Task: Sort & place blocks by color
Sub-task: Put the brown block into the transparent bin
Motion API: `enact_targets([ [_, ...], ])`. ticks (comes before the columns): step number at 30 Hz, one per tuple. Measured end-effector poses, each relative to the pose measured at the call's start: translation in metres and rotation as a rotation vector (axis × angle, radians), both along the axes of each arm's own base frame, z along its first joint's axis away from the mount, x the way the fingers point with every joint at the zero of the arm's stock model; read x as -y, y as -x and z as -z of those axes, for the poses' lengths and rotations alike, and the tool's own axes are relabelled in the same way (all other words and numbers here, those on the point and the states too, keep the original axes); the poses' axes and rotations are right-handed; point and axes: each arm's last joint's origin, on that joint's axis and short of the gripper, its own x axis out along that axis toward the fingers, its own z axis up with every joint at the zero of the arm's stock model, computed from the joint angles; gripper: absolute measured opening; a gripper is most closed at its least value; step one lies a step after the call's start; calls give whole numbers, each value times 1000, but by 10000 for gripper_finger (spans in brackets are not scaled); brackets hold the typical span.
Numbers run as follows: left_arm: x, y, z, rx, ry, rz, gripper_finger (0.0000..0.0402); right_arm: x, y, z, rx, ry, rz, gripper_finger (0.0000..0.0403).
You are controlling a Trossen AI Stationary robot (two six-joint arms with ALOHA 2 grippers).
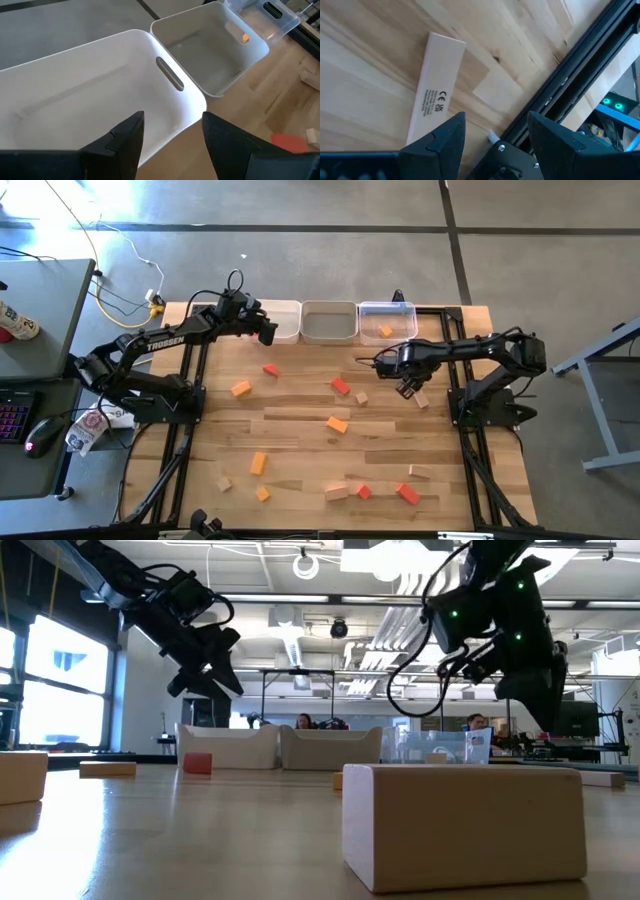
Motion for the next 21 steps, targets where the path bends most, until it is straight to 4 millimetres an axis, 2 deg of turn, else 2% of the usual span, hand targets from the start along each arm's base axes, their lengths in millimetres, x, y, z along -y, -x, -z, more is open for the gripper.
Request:
enact_targets([
  [6, 0, 0, 0, 0, 0, 0, 186, 1, 5, -7, 1, -21, -40, 201],
  [10, 0, 0, 0, 0, 0, 0, 186, 10, 15, -18, 26, 9, -22, 201],
  [17, 0, 0, 0, 0, 0, 0, 186, 24, 31, -40, 241, -24, 85, 201],
  [21, 0, 0, 0, 0, 0, 0, 186, 23, 28, -46, 381, -55, 119, 201],
])
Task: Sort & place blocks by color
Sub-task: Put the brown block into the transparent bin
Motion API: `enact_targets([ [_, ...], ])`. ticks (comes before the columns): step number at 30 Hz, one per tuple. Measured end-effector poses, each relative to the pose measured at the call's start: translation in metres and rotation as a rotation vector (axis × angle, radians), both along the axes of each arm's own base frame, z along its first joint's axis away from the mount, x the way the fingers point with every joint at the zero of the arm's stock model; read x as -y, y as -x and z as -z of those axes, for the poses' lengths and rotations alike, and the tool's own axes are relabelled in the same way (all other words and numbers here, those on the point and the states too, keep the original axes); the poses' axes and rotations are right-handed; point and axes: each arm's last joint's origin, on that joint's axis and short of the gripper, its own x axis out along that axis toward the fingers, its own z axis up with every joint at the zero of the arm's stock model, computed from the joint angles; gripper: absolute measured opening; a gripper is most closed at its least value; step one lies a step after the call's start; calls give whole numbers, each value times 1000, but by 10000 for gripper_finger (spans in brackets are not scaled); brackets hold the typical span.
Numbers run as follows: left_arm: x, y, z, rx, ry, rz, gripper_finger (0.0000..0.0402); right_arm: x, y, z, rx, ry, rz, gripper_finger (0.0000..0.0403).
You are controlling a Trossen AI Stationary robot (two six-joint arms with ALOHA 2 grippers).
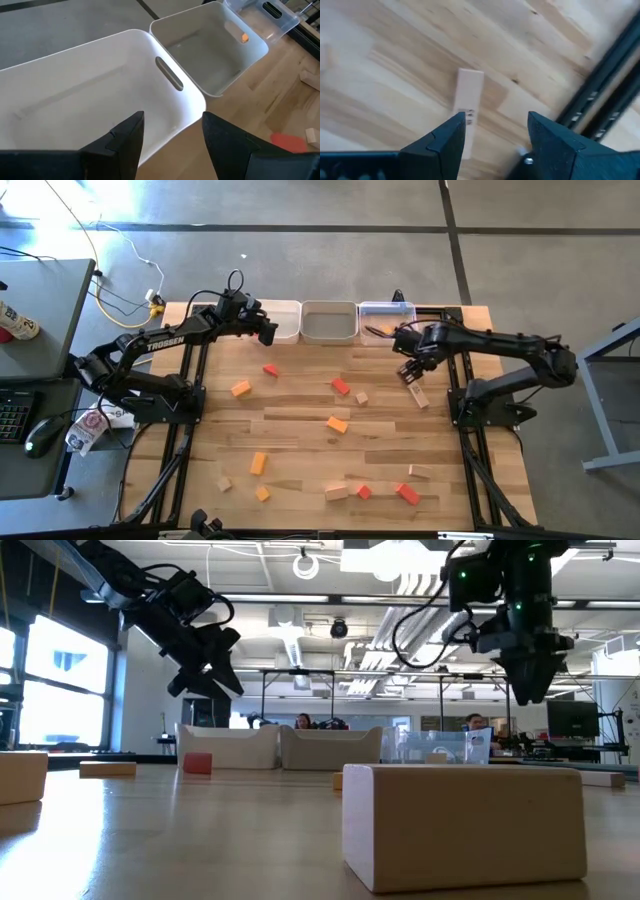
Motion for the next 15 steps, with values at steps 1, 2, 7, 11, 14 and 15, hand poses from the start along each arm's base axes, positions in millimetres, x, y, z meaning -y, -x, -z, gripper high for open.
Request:
enact_targets([
  [1, 0, 0, 0, 0, 0, 0, 186, 0, -1, 0, 14, -10, 9, 201],
  [2, 0, 0, 0, -3, -3, 3, 186, -1, -1, 0, 25, -23, 16, 201],
  [7, 0, 0, 0, -10, -11, 11, 186, -4, -1, 15, 33, -77, 44, 201],
  [11, 0, 0, 0, -18, -20, 20, 186, -7, 4, 35, 27, -112, 58, 201],
  [14, 0, 0, 0, -18, -20, 20, 186, -8, 5, 46, 41, -128, 62, 201],
  [15, 0, 0, 0, -18, -20, 20, 186, -8, 6, 49, 49, -135, 62, 201],
])
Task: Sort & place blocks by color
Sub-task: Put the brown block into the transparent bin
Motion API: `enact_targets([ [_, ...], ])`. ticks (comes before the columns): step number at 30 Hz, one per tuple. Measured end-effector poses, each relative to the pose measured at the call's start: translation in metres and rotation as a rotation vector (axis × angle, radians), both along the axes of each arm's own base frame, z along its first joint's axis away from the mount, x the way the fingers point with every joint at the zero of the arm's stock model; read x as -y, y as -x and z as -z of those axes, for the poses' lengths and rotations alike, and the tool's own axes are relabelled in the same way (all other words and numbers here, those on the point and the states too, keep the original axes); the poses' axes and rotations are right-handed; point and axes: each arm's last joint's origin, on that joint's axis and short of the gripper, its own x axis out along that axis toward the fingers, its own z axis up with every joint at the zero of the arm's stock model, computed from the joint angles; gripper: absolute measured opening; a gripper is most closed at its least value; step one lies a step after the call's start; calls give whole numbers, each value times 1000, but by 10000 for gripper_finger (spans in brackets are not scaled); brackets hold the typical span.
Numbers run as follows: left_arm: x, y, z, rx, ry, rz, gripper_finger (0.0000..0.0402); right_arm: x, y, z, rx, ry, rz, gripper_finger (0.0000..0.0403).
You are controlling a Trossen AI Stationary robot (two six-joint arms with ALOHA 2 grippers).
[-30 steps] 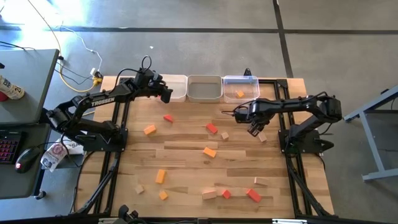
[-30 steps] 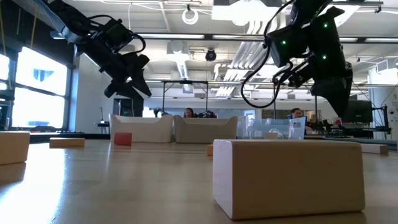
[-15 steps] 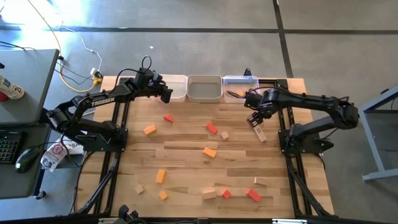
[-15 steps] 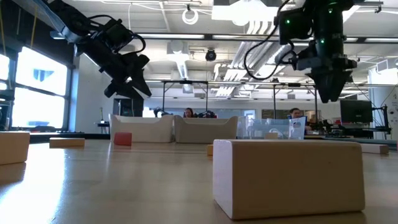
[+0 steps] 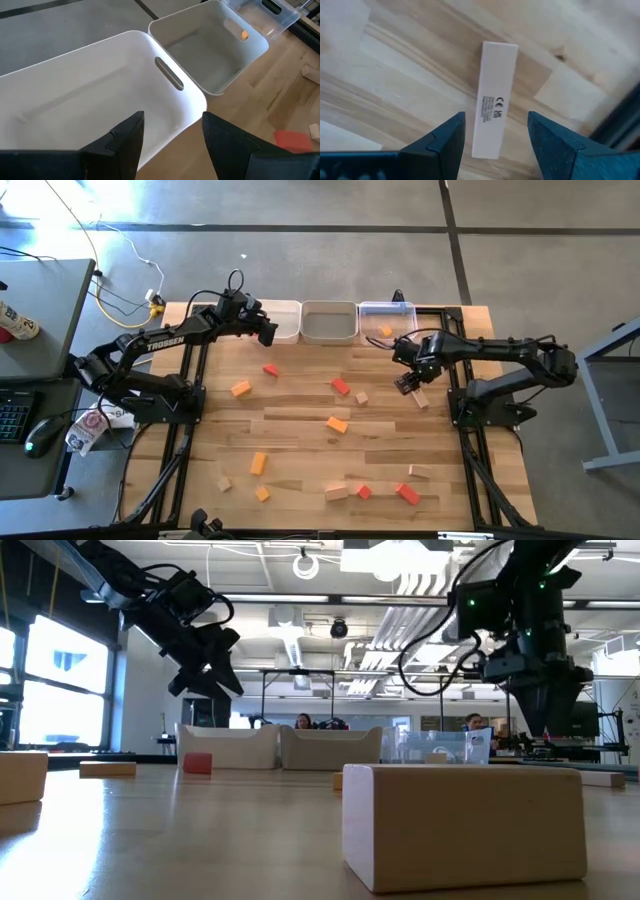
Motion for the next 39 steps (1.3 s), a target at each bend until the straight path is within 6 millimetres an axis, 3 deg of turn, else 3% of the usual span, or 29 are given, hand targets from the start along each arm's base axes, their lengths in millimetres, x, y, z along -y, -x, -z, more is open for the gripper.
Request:
enact_targets([
  [18, 0, 0, 0, 4, 4, -4, 186, -1, 4, 34, 82, 26, 76, 201],
  [34, 0, 0, 0, 4, 5, -4, 186, -3, 7, 61, 28, 31, 91, 201],
  [39, 0, 0, 0, 4, 4, -4, 186, -4, 6, 64, 9, 24, 96, 172],
])
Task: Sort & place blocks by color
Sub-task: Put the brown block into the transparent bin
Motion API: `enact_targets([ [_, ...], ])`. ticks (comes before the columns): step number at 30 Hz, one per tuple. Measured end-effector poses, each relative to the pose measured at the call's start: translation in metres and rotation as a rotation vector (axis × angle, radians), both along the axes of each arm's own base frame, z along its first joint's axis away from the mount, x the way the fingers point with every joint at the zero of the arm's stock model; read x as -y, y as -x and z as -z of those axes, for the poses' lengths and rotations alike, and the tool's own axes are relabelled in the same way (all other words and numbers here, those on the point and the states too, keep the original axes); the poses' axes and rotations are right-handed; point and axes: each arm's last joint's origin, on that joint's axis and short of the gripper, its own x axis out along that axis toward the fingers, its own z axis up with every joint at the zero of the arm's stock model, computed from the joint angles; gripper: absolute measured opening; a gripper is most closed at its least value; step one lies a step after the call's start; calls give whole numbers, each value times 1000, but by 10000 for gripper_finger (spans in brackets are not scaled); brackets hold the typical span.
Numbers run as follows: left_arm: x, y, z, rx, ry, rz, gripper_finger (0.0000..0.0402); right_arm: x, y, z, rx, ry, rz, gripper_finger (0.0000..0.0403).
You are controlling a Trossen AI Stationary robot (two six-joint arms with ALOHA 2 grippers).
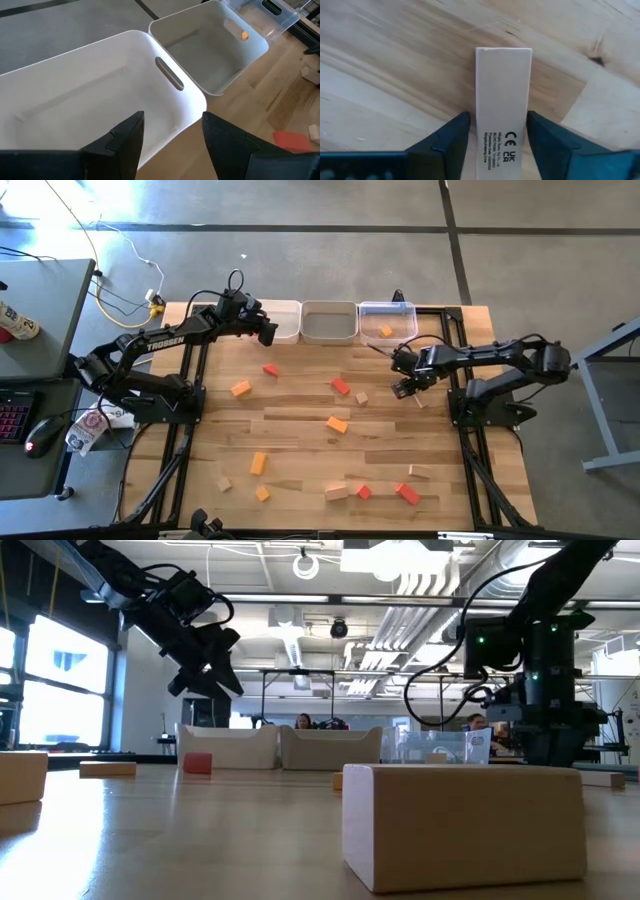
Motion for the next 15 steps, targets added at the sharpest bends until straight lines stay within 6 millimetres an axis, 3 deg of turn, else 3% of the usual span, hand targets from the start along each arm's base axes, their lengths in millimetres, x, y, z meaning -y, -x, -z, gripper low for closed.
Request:
enact_targets([
  [5, 0, 0, 0, -1, -1, 3, 186, 0, 0, 0, 6, -2, 13, 98],
  [11, 3, -2, 2, -43, -10, 49, 186, 3, -8, -10, 11, 8, -19, 97],
  [15, 8, -6, 2, -45, -8, 73, 186, 10, -25, -28, 93, 74, -67, 97],
])
